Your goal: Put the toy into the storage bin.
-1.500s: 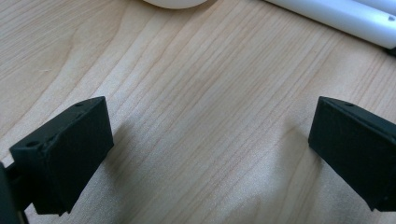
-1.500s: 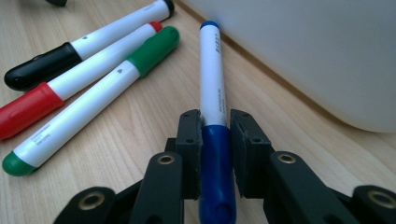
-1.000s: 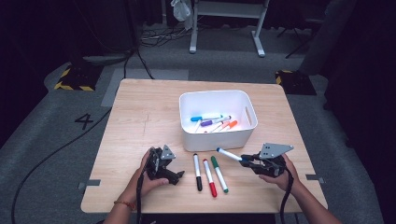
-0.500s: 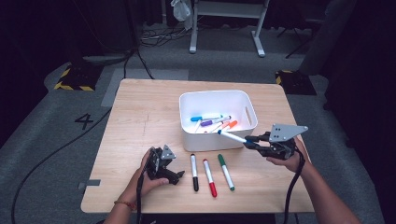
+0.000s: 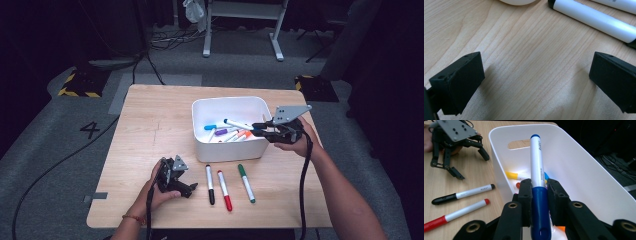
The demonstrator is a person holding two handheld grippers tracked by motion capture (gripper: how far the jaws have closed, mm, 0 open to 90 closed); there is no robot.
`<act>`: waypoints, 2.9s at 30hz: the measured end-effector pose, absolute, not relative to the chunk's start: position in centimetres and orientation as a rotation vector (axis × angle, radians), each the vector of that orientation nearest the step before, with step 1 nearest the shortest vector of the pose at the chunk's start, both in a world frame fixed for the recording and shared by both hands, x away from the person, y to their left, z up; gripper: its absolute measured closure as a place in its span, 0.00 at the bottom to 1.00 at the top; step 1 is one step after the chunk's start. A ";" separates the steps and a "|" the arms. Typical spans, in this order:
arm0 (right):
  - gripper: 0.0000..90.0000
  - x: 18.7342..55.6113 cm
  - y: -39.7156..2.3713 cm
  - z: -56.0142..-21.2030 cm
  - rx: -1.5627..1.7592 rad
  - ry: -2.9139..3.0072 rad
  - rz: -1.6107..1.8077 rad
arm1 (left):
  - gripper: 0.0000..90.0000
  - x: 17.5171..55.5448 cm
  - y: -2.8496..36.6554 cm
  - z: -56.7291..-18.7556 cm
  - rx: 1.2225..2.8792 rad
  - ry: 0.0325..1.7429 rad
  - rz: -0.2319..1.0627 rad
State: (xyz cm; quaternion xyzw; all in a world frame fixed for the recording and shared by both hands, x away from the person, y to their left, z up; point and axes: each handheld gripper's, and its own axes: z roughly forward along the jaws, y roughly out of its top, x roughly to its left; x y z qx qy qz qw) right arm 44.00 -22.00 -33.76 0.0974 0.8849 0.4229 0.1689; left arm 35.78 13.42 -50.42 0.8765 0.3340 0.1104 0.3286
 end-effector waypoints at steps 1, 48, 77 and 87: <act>0.83 44.4 -21.8 -33.8 0.272 2.527 1.193 | 0.00 35.8 13.4 -50.4 2.296 0.873 0.289; 0.65 48.6 -19.4 -35.3 0.258 2.812 0.956 | 0.00 35.8 13.4 -50.4 2.297 0.872 0.289; 0.46 39.3 -36.8 -47.0 1.045 2.484 0.887 | 0.00 35.8 13.4 -50.4 2.296 0.873 0.290; 0.67 38.3 -38.0 -48.7 1.131 2.454 0.910 | 0.00 35.8 13.4 -50.4 2.297 0.872 0.290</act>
